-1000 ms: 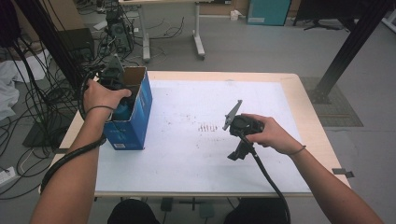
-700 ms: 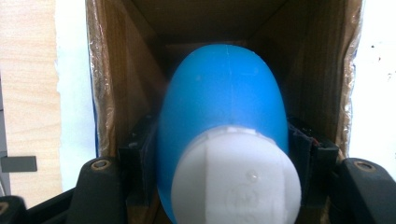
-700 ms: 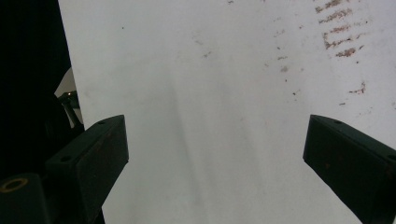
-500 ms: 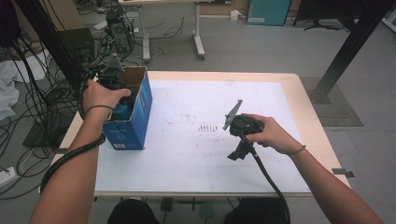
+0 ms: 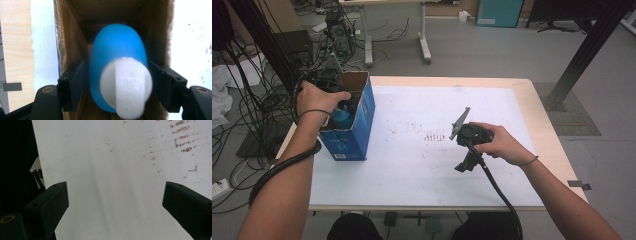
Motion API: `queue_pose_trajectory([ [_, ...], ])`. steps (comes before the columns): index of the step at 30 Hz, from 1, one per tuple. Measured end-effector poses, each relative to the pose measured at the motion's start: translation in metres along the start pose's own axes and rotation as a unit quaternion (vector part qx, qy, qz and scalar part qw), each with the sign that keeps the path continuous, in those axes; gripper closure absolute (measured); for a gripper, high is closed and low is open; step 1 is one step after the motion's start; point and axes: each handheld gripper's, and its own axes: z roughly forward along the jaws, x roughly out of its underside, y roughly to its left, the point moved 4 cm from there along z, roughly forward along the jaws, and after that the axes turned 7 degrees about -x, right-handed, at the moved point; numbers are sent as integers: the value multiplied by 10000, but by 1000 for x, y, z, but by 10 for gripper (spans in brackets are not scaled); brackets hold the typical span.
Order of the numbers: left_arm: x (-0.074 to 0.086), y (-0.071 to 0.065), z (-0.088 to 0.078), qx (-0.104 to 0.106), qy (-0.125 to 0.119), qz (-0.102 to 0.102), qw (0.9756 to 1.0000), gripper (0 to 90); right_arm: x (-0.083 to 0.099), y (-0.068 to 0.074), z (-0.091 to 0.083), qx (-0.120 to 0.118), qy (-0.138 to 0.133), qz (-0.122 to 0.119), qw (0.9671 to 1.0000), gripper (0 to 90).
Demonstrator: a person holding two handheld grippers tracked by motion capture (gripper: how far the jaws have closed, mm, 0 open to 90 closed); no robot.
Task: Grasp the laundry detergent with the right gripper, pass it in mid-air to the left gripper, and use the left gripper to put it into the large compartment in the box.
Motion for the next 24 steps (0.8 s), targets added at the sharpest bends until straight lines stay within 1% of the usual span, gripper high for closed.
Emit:
queue_pose_trajectory([
  [5,-2,0,-12,23,-65,37,10000,310,-1,0,0,8,3,-12,10000,68],
  [9,-3,0,-22,108,-128,68,9998,307,-1,0,0,9,0,-24,10000,68],
  [12,-4,-2,-29,144,-154,129,9997,303,-1,0,0,19,9,-34,10000,69],
  [24,-4,-17,-63,142,-309,422,9985,260,-2,1,-1,28,28,-49,10000,69],
])
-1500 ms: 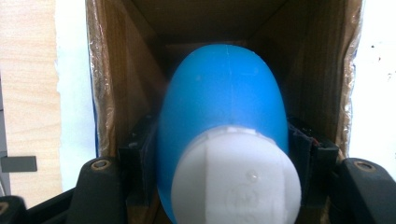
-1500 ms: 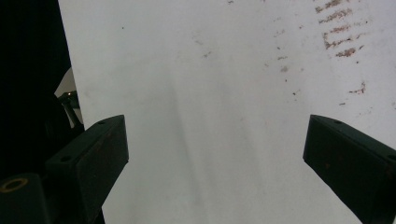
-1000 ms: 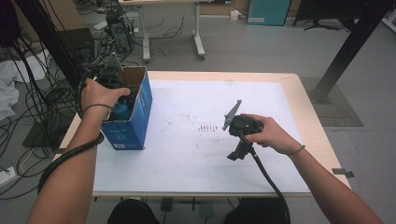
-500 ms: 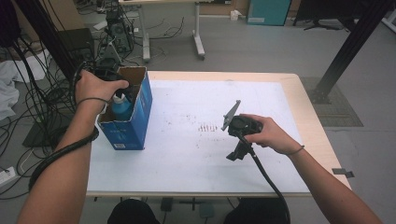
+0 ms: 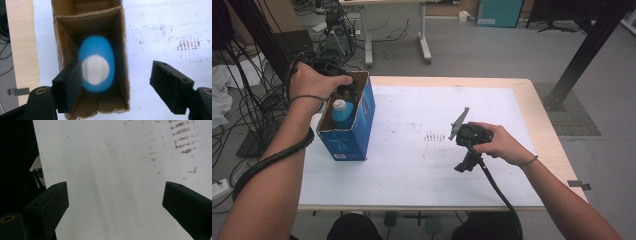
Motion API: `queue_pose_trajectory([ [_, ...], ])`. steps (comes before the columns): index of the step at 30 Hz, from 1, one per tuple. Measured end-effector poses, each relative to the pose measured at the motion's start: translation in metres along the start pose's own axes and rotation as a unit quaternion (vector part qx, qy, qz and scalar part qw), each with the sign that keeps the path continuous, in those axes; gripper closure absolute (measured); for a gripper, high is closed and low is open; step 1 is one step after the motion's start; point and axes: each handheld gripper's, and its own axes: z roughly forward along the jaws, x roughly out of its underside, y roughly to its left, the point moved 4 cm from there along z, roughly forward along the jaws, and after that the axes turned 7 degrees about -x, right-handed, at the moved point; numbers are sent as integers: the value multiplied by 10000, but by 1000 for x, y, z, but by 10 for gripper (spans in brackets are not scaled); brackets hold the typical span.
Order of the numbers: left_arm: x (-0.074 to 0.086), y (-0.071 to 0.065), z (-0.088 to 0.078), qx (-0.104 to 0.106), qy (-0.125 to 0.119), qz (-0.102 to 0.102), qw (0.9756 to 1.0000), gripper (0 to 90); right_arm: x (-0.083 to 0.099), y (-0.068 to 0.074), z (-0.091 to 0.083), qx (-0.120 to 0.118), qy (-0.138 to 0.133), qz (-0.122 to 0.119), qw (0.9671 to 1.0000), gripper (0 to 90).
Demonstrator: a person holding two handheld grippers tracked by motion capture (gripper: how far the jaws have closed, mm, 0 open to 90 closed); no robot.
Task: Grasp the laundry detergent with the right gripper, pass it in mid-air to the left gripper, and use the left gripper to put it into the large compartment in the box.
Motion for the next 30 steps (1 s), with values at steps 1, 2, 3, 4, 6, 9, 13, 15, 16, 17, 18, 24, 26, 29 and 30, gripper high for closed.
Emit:
queue_pose_trajectory([
  [1,0,-1,-2,3,-18,10,10000,249,0,0,0,2,-4,0,10000,69],
  [2,0,-2,-4,-11,-15,36,10000,249,0,0,0,-2,-10,-13,10000,68],
  [3,0,-3,-6,3,-8,48,10000,240,0,1,0,-2,0,4,10000,69],
  [4,1,-4,-8,43,9,68,10000,222,0,1,0,3,2,-7,10000,69],
  [6,2,-9,-14,67,-6,146,9999,212,0,1,-1,-5,2,-8,10000,69],
  [9,2,-14,-20,80,-3,223,9997,204,-1,1,-1,0,12,-10,10000,69],
  [13,2,-21,-27,67,-22,328,9994,190,-2,1,-2,9,13,-22,10000,69],
  [15,3,-26,-30,102,43,392,9992,174,-2,1,-1,17,8,-26,10000,68],
  [16,3,-28,-31,92,51,410,9991,163,-2,2,-1,13,9,-24,10000,69],
  [17,3,-30,-33,82,72,462,9989,163,-2,1,-1,19,11,-20,10000,69],
  [18,3,-31,-33,90,70,479,9988,158,-2,1,-1,14,11,-23,10000,69],
  [24,4,-46,-38,132,51,602,9981,124,-1,1,-2,25,3,-26,10000,69],
  [26,4,-50,-39,167,40,636,9978,114,-1,1,-3,40,12,-10,10000,68],
  [29,4,-59,-38,191,41,715,9972,99,-1,1,-3,50,6,-14,10000,69],
  [30,4,-62,-38,193,45,757,9969,95,-1,1,-4,52,8,-23,10000,69],
])
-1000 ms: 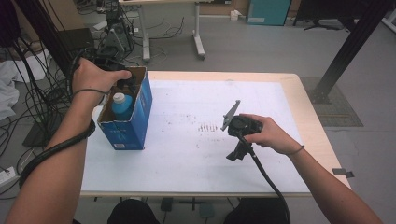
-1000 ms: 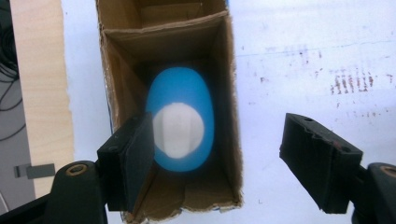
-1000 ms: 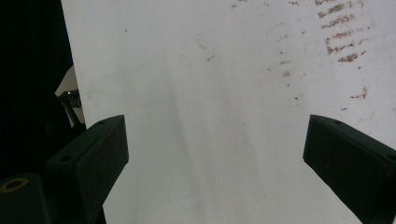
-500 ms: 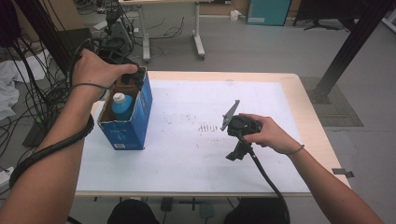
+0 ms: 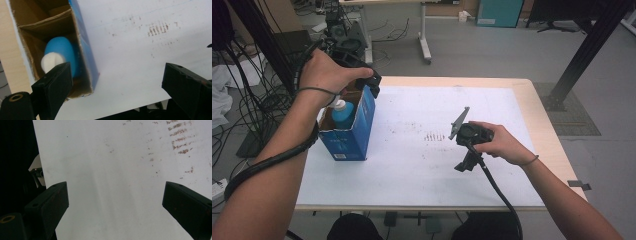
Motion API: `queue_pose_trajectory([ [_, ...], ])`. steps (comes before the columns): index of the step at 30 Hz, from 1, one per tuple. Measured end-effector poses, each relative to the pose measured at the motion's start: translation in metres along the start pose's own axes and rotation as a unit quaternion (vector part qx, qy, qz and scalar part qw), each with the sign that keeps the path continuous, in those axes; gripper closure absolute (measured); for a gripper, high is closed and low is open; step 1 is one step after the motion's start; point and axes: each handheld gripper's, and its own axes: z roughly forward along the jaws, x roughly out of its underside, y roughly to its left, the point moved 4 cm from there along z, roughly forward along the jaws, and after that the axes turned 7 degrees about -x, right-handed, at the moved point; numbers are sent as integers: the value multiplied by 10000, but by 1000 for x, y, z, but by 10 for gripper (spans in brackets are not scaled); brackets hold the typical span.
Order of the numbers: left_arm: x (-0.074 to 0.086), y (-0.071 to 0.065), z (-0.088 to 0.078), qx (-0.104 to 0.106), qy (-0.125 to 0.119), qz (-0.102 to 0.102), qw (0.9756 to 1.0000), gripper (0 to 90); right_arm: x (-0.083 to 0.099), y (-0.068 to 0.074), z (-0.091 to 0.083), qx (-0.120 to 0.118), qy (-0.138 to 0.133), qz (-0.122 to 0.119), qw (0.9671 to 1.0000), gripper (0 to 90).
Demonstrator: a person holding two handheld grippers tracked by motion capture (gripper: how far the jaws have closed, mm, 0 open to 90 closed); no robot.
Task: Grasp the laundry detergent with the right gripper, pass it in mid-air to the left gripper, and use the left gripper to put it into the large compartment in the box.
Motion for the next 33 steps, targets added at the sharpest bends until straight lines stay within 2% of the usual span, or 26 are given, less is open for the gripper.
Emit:
queue_pose_trajectory([
  [8,-2,-27,6,76,38,372,9993,93,1,0,0,-3,-1,36,10000,69],
  [13,-1,-43,12,229,73,549,9982,93,1,0,0,0,9,35,10000,69],
  [21,-1,-66,27,336,141,788,9962,94,1,2,-3,-10,-23,59,10000,68],
  [28,3,-79,42,424,196,1019,9937,109,3,3,-2,-9,-21,86,10000,68],
  [33,6,-86,52,383,234,1118,9927,114,1,3,-2,-2,-37,74,10000,68],
])
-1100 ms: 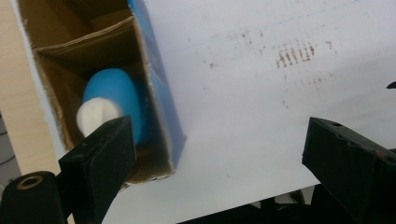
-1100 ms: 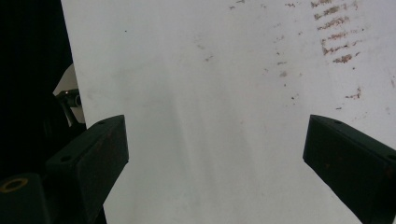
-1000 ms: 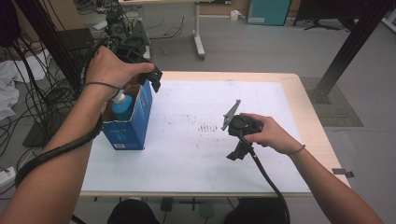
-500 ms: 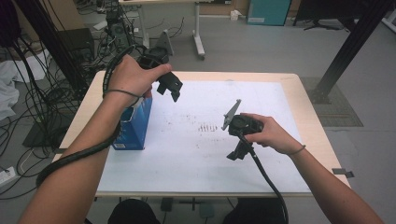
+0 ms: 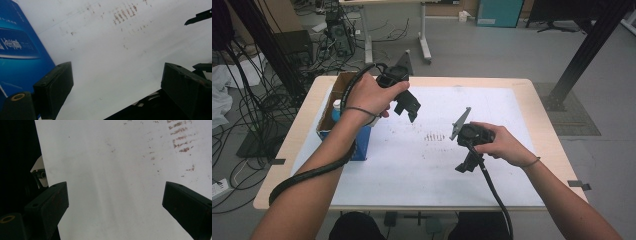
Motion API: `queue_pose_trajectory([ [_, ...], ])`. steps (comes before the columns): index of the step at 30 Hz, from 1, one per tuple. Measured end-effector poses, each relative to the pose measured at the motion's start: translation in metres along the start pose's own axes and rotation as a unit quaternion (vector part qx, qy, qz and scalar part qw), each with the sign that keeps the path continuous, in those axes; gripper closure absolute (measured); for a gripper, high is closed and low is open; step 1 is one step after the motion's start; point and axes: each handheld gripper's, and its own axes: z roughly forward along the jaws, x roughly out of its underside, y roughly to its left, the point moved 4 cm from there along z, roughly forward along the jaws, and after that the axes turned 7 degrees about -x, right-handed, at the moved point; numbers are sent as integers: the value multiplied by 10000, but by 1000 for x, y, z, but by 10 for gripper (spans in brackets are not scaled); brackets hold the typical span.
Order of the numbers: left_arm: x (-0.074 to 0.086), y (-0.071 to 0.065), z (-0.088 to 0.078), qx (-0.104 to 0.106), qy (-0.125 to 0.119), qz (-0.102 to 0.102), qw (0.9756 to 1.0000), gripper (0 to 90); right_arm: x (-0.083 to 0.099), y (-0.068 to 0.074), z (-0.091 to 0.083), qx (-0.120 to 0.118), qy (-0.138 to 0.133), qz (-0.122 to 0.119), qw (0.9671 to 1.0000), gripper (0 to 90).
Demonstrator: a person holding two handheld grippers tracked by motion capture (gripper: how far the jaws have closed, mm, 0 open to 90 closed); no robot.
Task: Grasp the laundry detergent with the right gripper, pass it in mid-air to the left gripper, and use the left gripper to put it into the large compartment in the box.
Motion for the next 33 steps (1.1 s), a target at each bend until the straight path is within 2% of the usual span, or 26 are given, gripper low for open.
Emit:
queue_pose_trajectory([
  [6,2,-8,13,21,12,87,10000,128,-2,2,0,-2,-23,-22,10000,68],
  [12,4,-13,33,-67,57,185,9998,142,0,2,-1,-7,-42,14,10000,68],
  [22,11,-28,74,-67,191,385,9991,149,5,0,-2,15,-55,61,10000,68],
  [27,14,-32,82,-59,238,490,9985,149,7,-1,-2,17,-61,72,10000,68],
  [33,17,-34,89,-72,255,505,9984,149,8,-1,-2,17,-57,96,9999,68],
])
